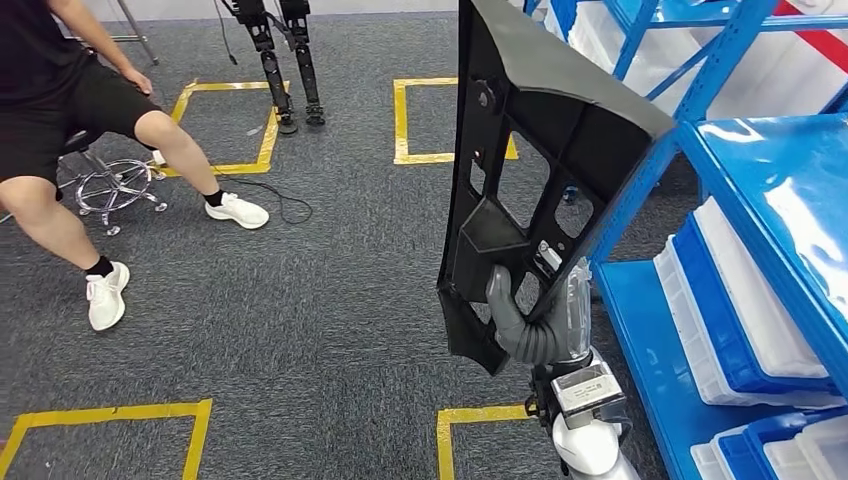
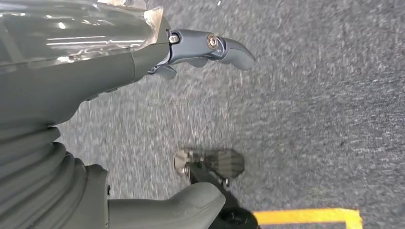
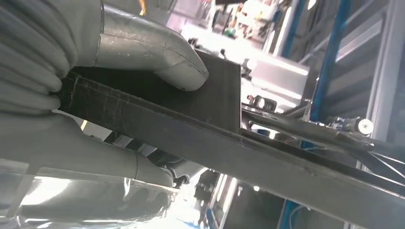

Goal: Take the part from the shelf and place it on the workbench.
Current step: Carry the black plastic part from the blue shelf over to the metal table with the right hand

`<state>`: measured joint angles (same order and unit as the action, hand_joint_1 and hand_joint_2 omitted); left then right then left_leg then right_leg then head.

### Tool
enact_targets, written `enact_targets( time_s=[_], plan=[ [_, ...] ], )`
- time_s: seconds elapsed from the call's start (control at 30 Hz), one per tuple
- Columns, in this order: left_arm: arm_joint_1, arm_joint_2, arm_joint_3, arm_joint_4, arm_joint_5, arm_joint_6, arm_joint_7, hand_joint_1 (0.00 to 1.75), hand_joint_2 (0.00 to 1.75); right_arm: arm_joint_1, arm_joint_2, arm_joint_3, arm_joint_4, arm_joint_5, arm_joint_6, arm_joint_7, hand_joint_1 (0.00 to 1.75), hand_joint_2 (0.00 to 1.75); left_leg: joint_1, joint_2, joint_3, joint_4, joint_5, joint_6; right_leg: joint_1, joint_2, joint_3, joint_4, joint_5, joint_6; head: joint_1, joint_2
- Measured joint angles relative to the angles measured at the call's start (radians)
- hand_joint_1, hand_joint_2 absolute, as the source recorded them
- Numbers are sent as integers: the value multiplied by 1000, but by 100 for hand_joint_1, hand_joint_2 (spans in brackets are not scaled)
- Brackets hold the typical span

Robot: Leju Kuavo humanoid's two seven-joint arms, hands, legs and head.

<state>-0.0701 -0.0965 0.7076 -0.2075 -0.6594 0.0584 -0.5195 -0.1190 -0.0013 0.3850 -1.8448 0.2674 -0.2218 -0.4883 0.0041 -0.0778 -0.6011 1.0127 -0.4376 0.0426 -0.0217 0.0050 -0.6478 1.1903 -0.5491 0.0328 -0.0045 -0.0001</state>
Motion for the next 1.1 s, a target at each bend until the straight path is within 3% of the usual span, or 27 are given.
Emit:
enact_targets(
  time_s=[0.07,0.13,0.2,0.27,0.33,0.4,0.43,0.5,0.57,0.63,0.7,0.77,0.87,0.9,0.93,0.97,1.03,1.1],
  plan=[
    [1,1,0,0,0,1,-1,0,175,1,0,-4,-3,1,6,0,175,175,-1,-24,-2,9,-6,-10,-6,23,49,-114,48,8,0,0],
    [3,2,0,0,0,3,-1,0,175,4,0,-4,-4,1,9,-2,175,175,-1,-39,-8,14,-9,-22,-4,30,65,-148,61,-3,-1,0],
    [8,2,0,0,-1,3,-2,0,175,3,2,-4,-4,2,9,-4,175,175,4,-40,-12,15,-10,-31,-1,17,69,-151,65,-17,-2,0],
    [10,1,0,0,-4,0,-3,0,175,1,5,-5,-4,2,9,-8,175,175,6,1,-31,56,-36,-39,-2,1,73,-156,67,-31,-6,0],
    [8,0,0,0,-10,-5,-4,0,175,1,8,-6,-4,2,9,-10,175,175,7,54,-84,165,-92,-47,1,-18,76,-158,65,-42,-11,0],
    [6,0,0,0,-14,-10,-4,0,175,4,8,-7,-4,2,9,-10,175,175,9,71,-140,269,-127,-50,6,-41,76,-158,62,-48,-12,0],
    [7,1,0,0,-15,-12,-5,0,175,6,8,-7,-4,2,9,-11,175,175,9,74,-148,279,-121,-51,8,-52,76,-158,61,-49,-12,0],
    [8,2,0,0,-16,-16,-6,0,175,7,8,-7,-4,2,9,-12,175,175,9,88,-108,195,-67,-46,11,-72,79,-158,58,-51,-13,0],
    [5,3,0,0,-16,-17,-8,0,175,8,8,-8,-5,2,9,-13,175,175,2,127,-44,72,-21,-37,16,-89,83,-158,53,-47,-12,0],
    [2,3,0,0,-16,-18,-10,0,175,12,9,-8,-5,3,9,-15,175,175,-7,143,-21,24,-14,-28,21,-104,87,-159,48,-39,-11,0],
    [3,4,0,0,-14,-18,-8,0,175,17,10,-8,-7,6,9,-17,175,175,-9,119,-19,16,-10,-17,21,-119,90,-161,44,-29,-11,0],
    [4,4,0,0,-14,-18,-6,0,175,18,11,-9,-10,9,9,-18,175,175,-5,97,-7,-1,0,-5,20,-92,82,-132,26,-23,-9,0],
    [1,3,0,0,-14,-18,-4,0,175,21,9,-9,-14,10,9,-19,175,175,-1,62,1,-9,6,6,14,-21,0,45,-50,-30,-3,0],
    [0,3,0,0,-14,-18,-4,0,175,23,8,-9,-14,10,9,-19,175,175,-1,47,1,-9,6,6,13,-13,-31,101,-68,-28,-1,0],
    [1,3,0,0,-14,-18,-4,0,175,26,8,-9,-14,10,9,-19,175,175,-1,32,2,-8,5,6,11,-11,-46,122,-68,-22,-1,0],
    [2,3,0,0,-14,-18,-3,0,175,27,7,-9,-15,11,9,-19,175,175,-1,16,3,-7,5,5,9,-8,-42,103,-51,-13,-1,0],
    [2,2,0,0,-14,-18,-2,0,175,27,7,-9,-15,11,9,-19,175,175,1,-13,5,-4,3,1,2,13,11,-25,13,6,-1,0],
    [2,2,0,0,-13,-18,-2,0,175,27,8,-9,-16,11,11,-19,175,175,-2,-38,0,5,-3,-10,-6,46,57,-132,57,9,-1,0]
  ],
)
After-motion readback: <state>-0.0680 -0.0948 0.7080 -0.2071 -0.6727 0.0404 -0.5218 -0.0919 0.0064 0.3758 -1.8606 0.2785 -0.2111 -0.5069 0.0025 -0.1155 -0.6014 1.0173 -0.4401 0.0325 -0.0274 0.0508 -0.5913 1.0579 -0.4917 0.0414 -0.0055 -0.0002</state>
